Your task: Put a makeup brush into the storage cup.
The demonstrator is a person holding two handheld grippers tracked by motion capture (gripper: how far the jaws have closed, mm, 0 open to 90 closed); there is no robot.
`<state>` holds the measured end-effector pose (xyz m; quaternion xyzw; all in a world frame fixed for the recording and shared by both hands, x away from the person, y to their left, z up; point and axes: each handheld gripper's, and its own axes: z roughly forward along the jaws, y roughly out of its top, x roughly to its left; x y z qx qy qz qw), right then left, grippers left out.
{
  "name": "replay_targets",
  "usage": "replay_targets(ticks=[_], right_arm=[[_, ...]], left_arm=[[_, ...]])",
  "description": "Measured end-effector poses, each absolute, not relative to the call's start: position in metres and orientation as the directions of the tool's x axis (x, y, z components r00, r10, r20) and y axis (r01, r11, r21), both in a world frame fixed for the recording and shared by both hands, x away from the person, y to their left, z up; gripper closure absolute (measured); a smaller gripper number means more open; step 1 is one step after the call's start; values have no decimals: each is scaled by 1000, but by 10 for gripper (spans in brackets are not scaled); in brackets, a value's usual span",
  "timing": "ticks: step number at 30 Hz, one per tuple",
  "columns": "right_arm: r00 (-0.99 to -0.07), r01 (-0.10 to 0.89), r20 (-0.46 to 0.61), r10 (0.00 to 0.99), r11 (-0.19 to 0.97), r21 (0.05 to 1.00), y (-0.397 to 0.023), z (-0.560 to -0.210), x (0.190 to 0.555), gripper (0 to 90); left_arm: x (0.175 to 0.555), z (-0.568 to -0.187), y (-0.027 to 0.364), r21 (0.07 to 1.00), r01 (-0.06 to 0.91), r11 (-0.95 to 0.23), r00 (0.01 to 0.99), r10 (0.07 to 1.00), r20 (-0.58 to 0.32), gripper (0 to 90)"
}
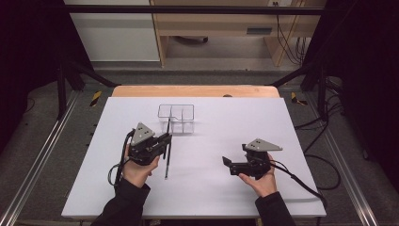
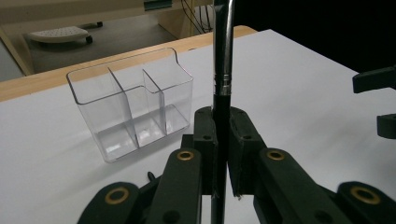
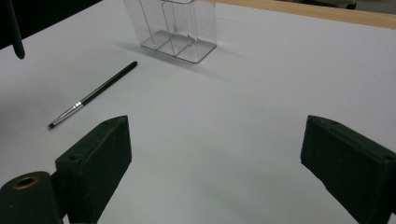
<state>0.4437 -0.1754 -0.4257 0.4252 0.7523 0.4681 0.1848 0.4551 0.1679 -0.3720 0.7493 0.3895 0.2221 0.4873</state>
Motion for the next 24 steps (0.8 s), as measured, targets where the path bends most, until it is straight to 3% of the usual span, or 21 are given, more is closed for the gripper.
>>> replay_targets(ticks=[24], right_arm=[[-536,478,126,835,177,860,-188,-428,438,81]], left_arm=[[488,-343,154,906,337,-255,598,801,3,825]])
